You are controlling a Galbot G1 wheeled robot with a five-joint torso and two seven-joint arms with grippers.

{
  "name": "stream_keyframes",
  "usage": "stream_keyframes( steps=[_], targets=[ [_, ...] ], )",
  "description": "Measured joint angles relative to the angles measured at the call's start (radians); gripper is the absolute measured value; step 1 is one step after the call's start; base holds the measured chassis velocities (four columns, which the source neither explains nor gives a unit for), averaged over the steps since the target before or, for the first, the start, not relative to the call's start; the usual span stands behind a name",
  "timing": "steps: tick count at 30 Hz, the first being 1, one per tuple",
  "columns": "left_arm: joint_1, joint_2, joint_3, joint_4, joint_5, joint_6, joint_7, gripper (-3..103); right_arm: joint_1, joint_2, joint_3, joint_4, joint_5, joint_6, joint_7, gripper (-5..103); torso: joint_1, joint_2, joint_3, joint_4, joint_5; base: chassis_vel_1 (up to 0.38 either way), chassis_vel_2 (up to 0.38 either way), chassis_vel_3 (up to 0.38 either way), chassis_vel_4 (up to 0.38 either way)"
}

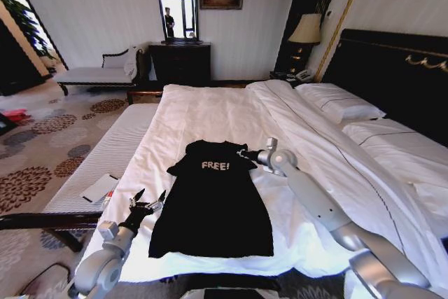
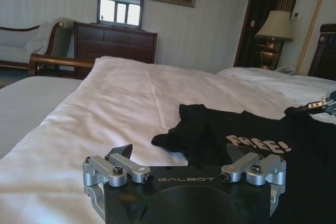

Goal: Fold the clothes on the bed.

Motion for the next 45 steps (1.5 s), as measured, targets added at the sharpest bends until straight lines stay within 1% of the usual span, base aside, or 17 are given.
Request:
stream_keyframes(
  steps=[4,8,12,22,24,25,27,28,29,31,32,34,35,38,40,44,45],
  targets=[
    [0.003,0.0,-0.004,0.004,-0.001,-0.003,0.003,100,0.006,0.043,-0.005,-0.042,-0.021,0.006,-0.004,0,0.0,0.0,0.0,-0.0001,-0.0001,0.0,0.0,0.0,0.0],
    [0.007,0.0,-0.005,0.007,-0.002,-0.007,0.006,100,0.018,0.113,-0.007,-0.12,-0.055,0.017,-0.011,0,0.0,0.0,0.0,0.0,0.0,0.0,0.0,0.0,0.0],
    [0.01,-0.004,-0.003,0.01,-0.002,-0.008,0.008,100,0.031,0.15,-0.003,-0.166,-0.07,0.023,-0.013,0,0.0,0.0,0.0,0.0003,0.0,0.0,0.0,0.0,0.0],
    [0.015,-0.009,0.0,0.013,0.006,-0.011,0.008,100,0.033,0.159,0.001,-0.221,-0.102,0.032,-0.026,0,0.0,0.0,0.0,-0.0001,0.0001,0.0,0.0,0.0,0.0],
    [0.015,-0.01,0.0,0.013,0.007,-0.011,0.007,100,0.031,0.159,0.002,-0.222,-0.104,0.033,-0.028,-3,0.0,0.0,0.0,-0.0001,0.0001,0.0,0.0,0.0,0.0],
    [0.015,-0.01,0.001,0.013,0.007,-0.011,0.007,100,0.029,0.159,0.004,-0.222,-0.106,0.033,-0.03,2,0.0,0.0,0.0,-0.0001,0.0001,0.0,0.0,0.0,0.0],
    [0.015,-0.01,0.001,0.012,0.01,-0.011,0.005,100,0.023,0.155,0.006,-0.213,-0.107,0.035,-0.03,2,0.0,0.0,0.0,0.0,0.0002,0.0,0.0,0.0,0.0],
    [0.015,-0.01,0.001,0.011,0.011,-0.011,0.004,100,0.021,0.151,0.007,-0.203,-0.107,0.035,-0.03,13,0.0,0.0,0.0,0.0,0.0002,0.0,0.0,0.0,0.0],
    [0.015,-0.01,0.001,0.011,0.011,-0.011,0.004,100,0.021,0.151,0.007,-0.203,-0.107,0.035,-0.03,13,0.0,0.0,0.0,0.0,0.0002,0.0,0.0,0.0,0.0],
    [0.014,-0.011,0.0,0.011,0.011,-0.01,0.003,100,0.017,0.137,0.01,-0.177,-0.098,0.035,-0.029,24,0.0,0.0,0.0,0.0,0.0002,0.0,0.0,0.0,0.0],
    [0.013,-0.011,-0.001,0.011,0.012,-0.01,0.002,100,0.016,0.13,0.011,-0.164,-0.092,0.035,-0.026,24,0.0,0.0,0.0,0.0001,0.0002,0.0,0.0,0.0,0.0],
    [0.008,-0.011,-0.004,0.01,0.01,-0.008,0.0,100,0.01,0.106,0.015,-0.125,-0.076,0.032,-0.019,35,0.0,0.0,0.0,0.0001,0.0001,0.0,0.0,0.0,0.0],
    [0.008,-0.011,-0.004,0.01,0.01,-0.008,0.0,100,0.01,0.106,0.015,-0.125,-0.076,0.032,-0.019,35,0.0,0.0,0.0,0.0001,0.0001,0.0,0.0,0.0,0.0],
    [-0.011,-0.008,-0.01,0.01,-0.001,-0.003,-0.007,100,-0.009,0.066,0.038,-0.067,-0.051,0.026,-0.001,51,0.0,0.0,0.0,0.0002,0.0002,0.0,0.0,0.0,0.0],
    [-0.017,-0.006,-0.012,0.012,-0.007,-0.001,-0.011,100,-0.014,0.056,0.046,-0.056,-0.046,0.025,0.005,51,0.0,0.0,0.0,0.0001,0.0002,0.0,0.0,0.0,0.0],
    [-0.056,0.007,-0.024,0.034,-0.049,0.014,-0.022,100,-0.073,-0.021,0.121,0.016,-0.044,0.024,0.03,73,0.0,0.0,0.0,0.0001,0.0003,0.0,0.0,0.0,0.0],
    [-0.056,0.007,-0.024,0.034,-0.049,0.014,-0.022,100,-0.073,-0.021,0.121,0.016,-0.044,0.024,0.03,73,0.0,0.0,0.0,0.0001,0.0003,0.0,0.0,0.0,0.0]
  ],
)
